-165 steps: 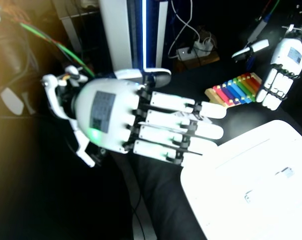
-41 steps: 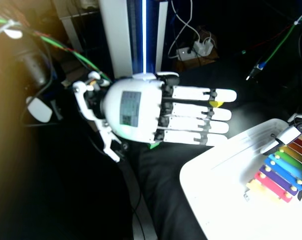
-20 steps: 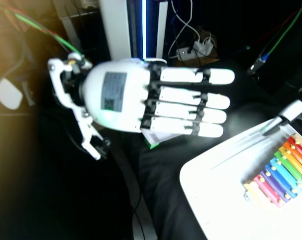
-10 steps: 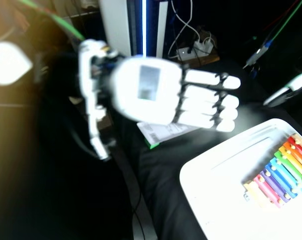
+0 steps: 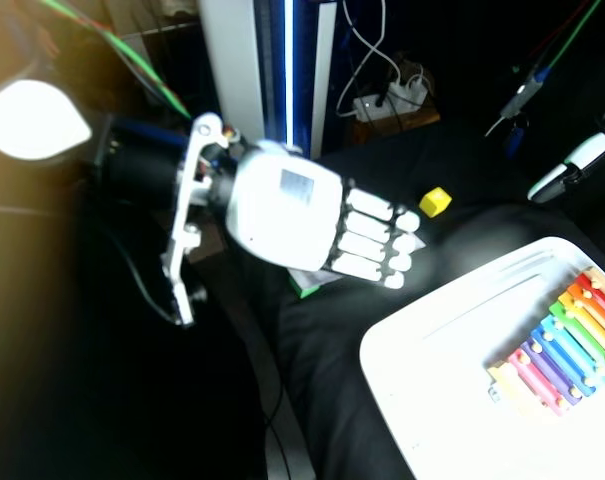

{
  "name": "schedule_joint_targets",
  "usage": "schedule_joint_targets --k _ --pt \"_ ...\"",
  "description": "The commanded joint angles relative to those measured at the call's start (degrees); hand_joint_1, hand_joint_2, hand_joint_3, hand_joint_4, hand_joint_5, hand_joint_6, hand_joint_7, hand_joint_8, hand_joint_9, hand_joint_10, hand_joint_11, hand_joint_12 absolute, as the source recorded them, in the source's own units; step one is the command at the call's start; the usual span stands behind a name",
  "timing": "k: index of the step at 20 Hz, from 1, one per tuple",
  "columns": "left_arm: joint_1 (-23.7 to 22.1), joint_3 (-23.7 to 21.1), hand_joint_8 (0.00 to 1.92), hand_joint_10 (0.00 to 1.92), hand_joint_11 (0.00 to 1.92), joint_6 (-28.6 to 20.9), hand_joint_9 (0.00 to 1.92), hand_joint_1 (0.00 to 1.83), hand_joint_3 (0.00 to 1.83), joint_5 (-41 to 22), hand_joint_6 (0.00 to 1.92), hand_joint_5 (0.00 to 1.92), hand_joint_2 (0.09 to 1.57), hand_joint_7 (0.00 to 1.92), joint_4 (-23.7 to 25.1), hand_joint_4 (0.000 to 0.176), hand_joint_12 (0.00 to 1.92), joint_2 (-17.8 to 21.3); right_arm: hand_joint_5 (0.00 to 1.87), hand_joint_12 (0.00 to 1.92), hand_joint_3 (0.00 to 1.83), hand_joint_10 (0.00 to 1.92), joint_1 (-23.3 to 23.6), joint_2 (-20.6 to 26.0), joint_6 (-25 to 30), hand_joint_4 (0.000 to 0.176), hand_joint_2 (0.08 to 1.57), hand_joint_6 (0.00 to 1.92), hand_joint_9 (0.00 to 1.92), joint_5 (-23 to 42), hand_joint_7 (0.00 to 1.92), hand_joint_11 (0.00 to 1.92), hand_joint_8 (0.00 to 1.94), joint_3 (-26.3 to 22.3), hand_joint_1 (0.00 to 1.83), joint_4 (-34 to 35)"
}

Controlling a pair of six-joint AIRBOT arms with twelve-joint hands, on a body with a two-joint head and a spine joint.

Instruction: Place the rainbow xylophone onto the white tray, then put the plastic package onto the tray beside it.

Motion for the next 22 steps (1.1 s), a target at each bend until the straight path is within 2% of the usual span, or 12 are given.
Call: schedule_joint_targets --k 1,6,7,8,9,12,14,15,18,19,21,22 --pt "-0.33 -0.33 0.00 0.00 0.06 0.09 0.05 0.88 0.00 -4.56 0.00 0.00 0.72 0.02 -1.81 0.000 0.01 0.30 0.10 0.30 0.00 0.01 0.70 -0.34 0.79 0.000 0.66 0.00 0.11 2.26 0.12 0.02 0.00 0.13 0.48 2.94" --pt "0.35 -1.05 0.00 0.00 0.00 0.49 0.00 0.90 0.00 -4.80 0.00 0.00 0.71 0.00 -1.80 0.002 0.00 0.40 0.20 0.52 0.00 0.01 0.69 -2.35 2.58 0.000 0.63 0.00 0.25 1.37 0.24 0.20 0.00 1.00 0.45 -1.05" --pt "0.55 -1.11 0.00 0.00 0.00 0.49 0.00 0.90 0.00 -4.80 0.00 0.00 0.71 0.00 -1.80 0.013 0.00 0.40 0.19 0.52 0.00 0.01 0.69 -2.66 2.85 0.000 0.64 0.00 0.24 1.00 0.24 0.21 0.00 1.07 0.41 -1.78" --pt "0.76 -1.15 0.00 0.00 0.00 0.49 0.00 0.92 0.00 -4.80 0.00 0.00 0.72 0.00 -1.82 0.001 0.00 0.41 0.18 0.63 0.01 0.00 0.69 -3.04 3.31 0.000 0.60 0.00 0.22 0.74 0.23 0.09 0.00 1.20 0.41 -2.45" --pt "0.96 -1.18 0.00 0.00 0.00 0.49 0.00 0.95 0.00 -4.79 0.00 0.00 0.72 0.00 -1.87 0.004 0.00 0.42 0.19 0.72 0.00 0.00 0.68 -3.36 3.75 0.000 0.59 0.00 0.22 0.61 0.24 0.02 0.00 1.36 0.45 -2.96" --pt "1.73 -1.47 0.00 0.00 0.00 0.49 0.00 0.91 0.00 -4.91 0.00 0.00 0.73 0.00 -2.30 0.002 0.00 0.65 0.12 0.66 0.00 0.00 0.65 -4.12 4.36 0.000 0.58 0.00 0.18 -0.40 0.18 0.00 0.00 1.67 0.56 -4.24" --pt "2.13 -1.60 0.00 0.00 0.00 0.49 0.00 0.90 0.00 -4.95 0.00 0.00 0.72 0.00 -2.46 0.036 0.00 0.70 0.12 0.76 0.00 0.00 0.65 -4.39 4.36 0.000 0.60 0.00 0.19 -0.94 0.18 0.05 0.00 1.86 0.52 -4.55" --pt "2.24 -1.62 0.00 0.00 0.00 0.49 0.00 0.89 0.00 -4.95 0.00 0.00 0.72 0.00 -2.52 0.041 0.00 0.70 0.12 0.77 0.00 0.00 0.63 -4.40 4.36 0.000 0.61 0.00 0.20 -1.06 0.18 0.08 0.00 1.85 0.53 -4.76" --pt "2.84 -1.79 0.00 0.00 0.00 0.48 0.00 0.82 0.00 -4.95 0.00 0.00 0.73 0.00 -2.81 0.100 0.00 0.77 0.14 0.67 0.00 0.00 0.51 -4.49 4.88 0.000 0.62 0.00 0.25 -1.37 0.21 0.21 0.00 1.81 0.54 -5.71" --pt "3.08 -1.82 0.00 0.00 0.00 0.48 0.00 0.80 0.00 -4.99 0.00 0.00 0.73 0.00 -2.97 0.130 0.00 0.77 0.15 0.64 0.00 0.00 0.47 -4.49 5.26 0.000 0.62 0.00 0.27 -1.42 0.23 0.25 0.00 1.78 0.55 -6.21" --pt "3.57 -1.94 0.00 0.00 0.00 0.48 0.00 0.81 0.00 -5.10 0.00 0.00 0.73 0.00 -3.18 0.134 0.00 0.77 0.14 0.61 0.00 0.01 0.29 -4.49 5.73 0.000 0.62 0.00 0.29 -1.53 0.23 0.22 0.00 1.77 0.62 -6.65" --pt "3.70 -1.97 0.00 0.00 0.00 0.48 0.00 0.81 0.00 -5.13 0.00 0.00 0.71 0.00 -3.26 0.149 0.00 0.77 0.15 0.56 0.00 0.00 0.21 -4.49 5.80 0.000 0.63 0.00 0.32 -1.55 0.25 0.28 0.00 1.76 0.64 -6.69"
